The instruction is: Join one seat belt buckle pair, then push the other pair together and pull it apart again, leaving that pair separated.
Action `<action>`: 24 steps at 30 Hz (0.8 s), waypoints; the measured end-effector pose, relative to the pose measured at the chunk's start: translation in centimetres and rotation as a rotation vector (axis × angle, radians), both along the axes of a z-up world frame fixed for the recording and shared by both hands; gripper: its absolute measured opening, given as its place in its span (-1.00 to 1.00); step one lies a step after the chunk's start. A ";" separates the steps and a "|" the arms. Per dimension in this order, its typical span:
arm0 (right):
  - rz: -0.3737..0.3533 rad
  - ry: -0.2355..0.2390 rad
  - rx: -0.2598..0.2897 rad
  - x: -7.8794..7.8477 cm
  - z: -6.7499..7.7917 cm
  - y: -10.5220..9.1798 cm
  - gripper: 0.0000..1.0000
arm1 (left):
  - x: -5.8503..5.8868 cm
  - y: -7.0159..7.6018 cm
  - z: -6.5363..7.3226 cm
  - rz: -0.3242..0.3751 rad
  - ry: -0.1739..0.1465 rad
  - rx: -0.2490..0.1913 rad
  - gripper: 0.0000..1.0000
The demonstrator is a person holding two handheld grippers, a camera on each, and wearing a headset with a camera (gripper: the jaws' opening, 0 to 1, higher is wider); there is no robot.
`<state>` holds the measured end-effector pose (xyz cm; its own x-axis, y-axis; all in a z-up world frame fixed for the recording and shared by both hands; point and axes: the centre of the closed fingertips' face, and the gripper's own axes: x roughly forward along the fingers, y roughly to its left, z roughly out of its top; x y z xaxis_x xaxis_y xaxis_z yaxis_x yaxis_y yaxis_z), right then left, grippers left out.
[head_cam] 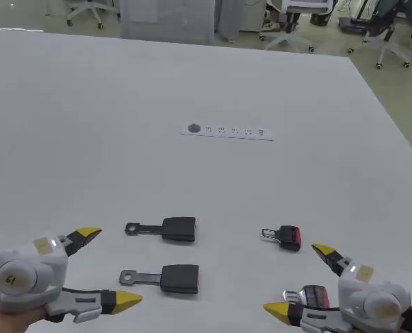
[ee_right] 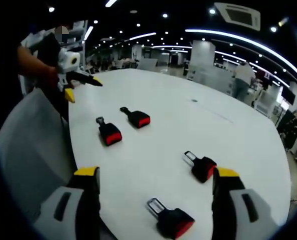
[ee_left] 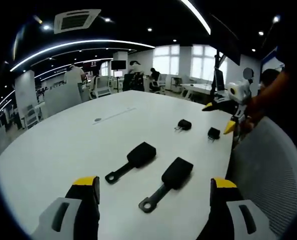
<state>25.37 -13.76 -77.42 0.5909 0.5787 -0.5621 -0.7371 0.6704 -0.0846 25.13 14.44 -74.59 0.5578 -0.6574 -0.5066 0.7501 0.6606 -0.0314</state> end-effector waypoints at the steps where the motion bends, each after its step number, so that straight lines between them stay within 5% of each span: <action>1: 0.000 0.001 0.002 0.0 0.0 0.0 0.89 | 0.0 0.0 0.0 -0.001 0.001 0.001 0.88; 24: 0.039 0.032 -0.012 -0.5 -0.6 -0.1 0.88 | 0.3 -0.8 -0.3 -0.026 0.006 0.010 0.86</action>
<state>24.84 -13.89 -78.04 0.5492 0.5944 -0.5874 -0.7654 0.6399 -0.0680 25.46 13.67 -74.86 0.5376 -0.6664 -0.5166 0.7668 0.6413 -0.0293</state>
